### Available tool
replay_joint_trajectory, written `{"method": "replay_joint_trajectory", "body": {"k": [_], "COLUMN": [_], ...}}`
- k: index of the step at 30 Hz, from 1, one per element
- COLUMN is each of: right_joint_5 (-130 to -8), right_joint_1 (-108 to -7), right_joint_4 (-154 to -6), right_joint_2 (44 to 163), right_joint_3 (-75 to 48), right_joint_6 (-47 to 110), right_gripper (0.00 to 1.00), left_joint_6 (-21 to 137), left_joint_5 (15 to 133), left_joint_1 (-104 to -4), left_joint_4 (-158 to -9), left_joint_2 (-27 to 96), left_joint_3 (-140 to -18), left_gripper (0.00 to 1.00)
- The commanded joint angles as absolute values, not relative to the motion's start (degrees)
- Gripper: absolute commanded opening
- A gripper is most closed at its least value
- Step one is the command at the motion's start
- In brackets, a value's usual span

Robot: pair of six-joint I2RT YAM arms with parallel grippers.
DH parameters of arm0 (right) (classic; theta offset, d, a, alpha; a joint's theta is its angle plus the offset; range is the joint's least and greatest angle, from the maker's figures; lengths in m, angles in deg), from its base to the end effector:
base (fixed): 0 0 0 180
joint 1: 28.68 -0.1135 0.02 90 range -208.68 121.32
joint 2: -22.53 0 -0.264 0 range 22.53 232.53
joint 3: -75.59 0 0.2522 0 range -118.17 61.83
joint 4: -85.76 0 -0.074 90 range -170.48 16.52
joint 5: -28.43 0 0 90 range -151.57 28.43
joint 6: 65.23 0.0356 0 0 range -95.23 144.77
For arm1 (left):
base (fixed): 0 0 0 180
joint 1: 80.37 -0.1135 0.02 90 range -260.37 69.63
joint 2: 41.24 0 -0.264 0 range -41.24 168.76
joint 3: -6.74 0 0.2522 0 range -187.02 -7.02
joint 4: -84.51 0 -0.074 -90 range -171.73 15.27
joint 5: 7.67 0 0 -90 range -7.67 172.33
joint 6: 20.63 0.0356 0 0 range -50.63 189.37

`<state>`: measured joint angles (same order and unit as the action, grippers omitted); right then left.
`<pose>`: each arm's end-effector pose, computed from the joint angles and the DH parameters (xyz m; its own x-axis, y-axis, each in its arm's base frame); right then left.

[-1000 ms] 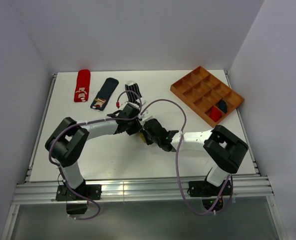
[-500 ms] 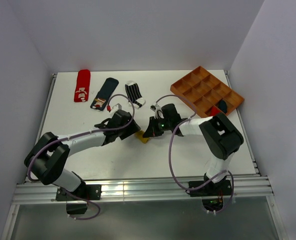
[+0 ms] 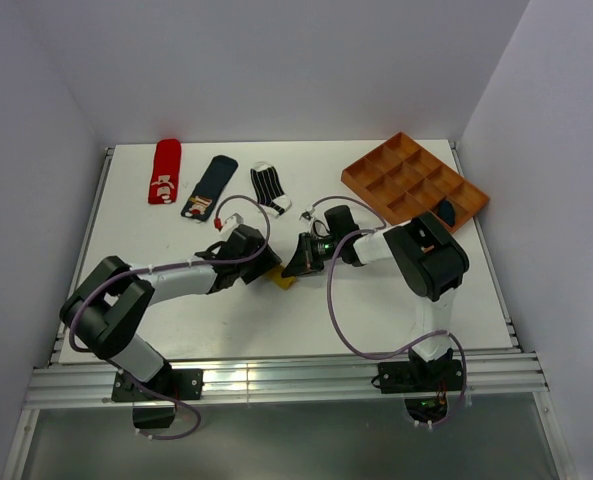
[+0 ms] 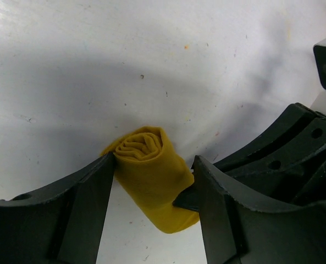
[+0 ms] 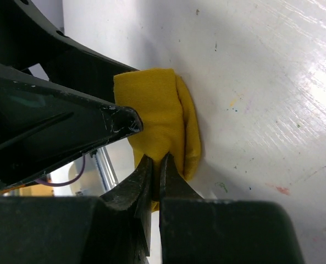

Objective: Roll the socks
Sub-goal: Pick up the sock at the center of the board.

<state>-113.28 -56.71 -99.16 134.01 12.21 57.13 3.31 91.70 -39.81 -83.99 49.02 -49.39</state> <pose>0.3004 0.1916 0.1057 -0.9365 -0.1228 -0.3285 -0.3494 0.4069 0.8440 0.2365 -0.1947 0.1580 -0.7277 -0.5641 -0.3901 -0.2711 0.7590 -0.5919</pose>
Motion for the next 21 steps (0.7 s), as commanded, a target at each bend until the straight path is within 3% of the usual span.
{"method": "replay_joint_trajectory", "body": {"k": [1,12,21], "right_joint_5": [-111.0,-109.3,-108.9], "right_joint_1": [-56.5,-56.5,-56.5], "right_joint_4": [-97.2,-96.8,-97.3], "right_joint_2": [136.9,136.9,136.9], "right_joint_3": [12.6,12.5,12.9], "right_joint_6": [57.7,57.4,58.0], "right_gripper": [0.0,0.0,0.0], "left_joint_6": [1.3,-3.3,-3.0], "left_joint_5": [93.5,95.7,93.8], "left_joint_1": [-39.8,-39.8,-39.8], "left_joint_4": [-82.5,-79.0,-80.9], "left_joint_2": [49.7,43.1,50.0], "left_joint_3": [-49.4,-46.3,-48.8], "left_gripper": [0.65,0.7,0.68]}}
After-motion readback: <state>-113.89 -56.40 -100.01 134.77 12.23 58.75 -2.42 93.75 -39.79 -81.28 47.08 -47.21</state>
